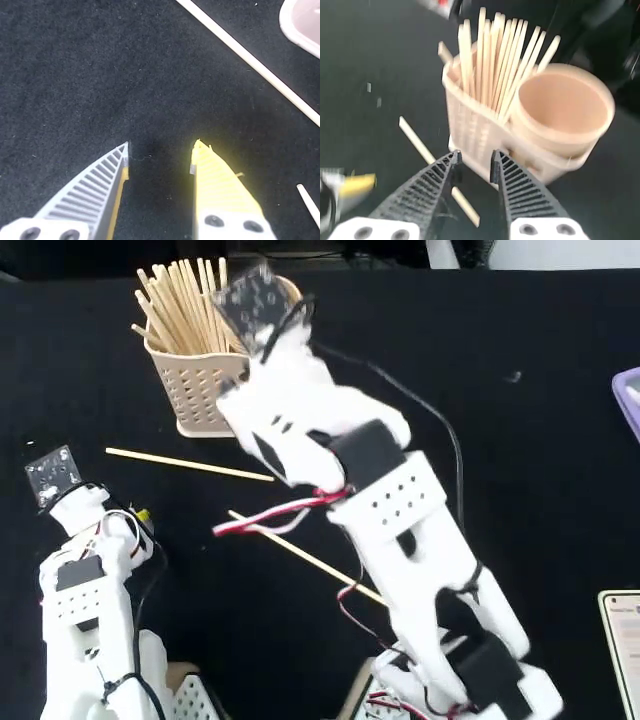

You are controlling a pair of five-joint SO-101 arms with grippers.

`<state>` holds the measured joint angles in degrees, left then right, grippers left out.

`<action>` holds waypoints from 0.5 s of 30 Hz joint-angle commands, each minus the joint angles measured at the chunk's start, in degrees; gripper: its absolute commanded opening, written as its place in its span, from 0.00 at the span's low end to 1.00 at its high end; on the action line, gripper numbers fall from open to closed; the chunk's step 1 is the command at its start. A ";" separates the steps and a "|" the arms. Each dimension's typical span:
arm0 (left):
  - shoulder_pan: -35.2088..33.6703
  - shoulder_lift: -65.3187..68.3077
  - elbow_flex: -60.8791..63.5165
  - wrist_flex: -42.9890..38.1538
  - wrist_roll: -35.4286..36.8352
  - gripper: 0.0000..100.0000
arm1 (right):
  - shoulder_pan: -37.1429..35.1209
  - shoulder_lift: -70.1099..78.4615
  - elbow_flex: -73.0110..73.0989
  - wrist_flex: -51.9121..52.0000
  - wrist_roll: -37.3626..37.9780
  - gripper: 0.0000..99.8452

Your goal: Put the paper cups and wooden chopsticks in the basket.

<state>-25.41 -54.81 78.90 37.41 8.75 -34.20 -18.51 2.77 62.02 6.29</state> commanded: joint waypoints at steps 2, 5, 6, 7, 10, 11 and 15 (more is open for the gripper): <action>0.13 -0.88 -0.48 -1.05 0.09 0.21 | -0.35 -4.88 10.77 0.53 0.18 0.10; -0.04 -0.88 -0.66 -1.05 0.09 0.21 | -0.44 -4.00 19.47 -2.46 1.67 0.11; -0.04 -0.88 -0.66 -1.05 0.18 0.21 | -0.44 -3.38 22.37 -4.66 3.96 0.12; -0.04 -0.88 -0.66 -1.05 0.18 0.21 | -0.44 -2.51 25.19 -6.95 6.68 0.14; 0.31 -0.88 -0.66 -1.05 0.18 0.21 | -0.44 1.19 31.43 -14.15 11.69 0.21; 0.31 -0.88 -0.66 -1.05 0.18 0.21 | -0.44 2.95 32.31 -16.35 12.57 0.22; 0.31 -0.88 -0.66 -1.05 0.18 0.21 | 0.00 12.00 31.43 -23.30 15.65 0.19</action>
<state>-25.41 -54.81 78.90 37.41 8.75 -34.20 -10.77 35.38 43.74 19.47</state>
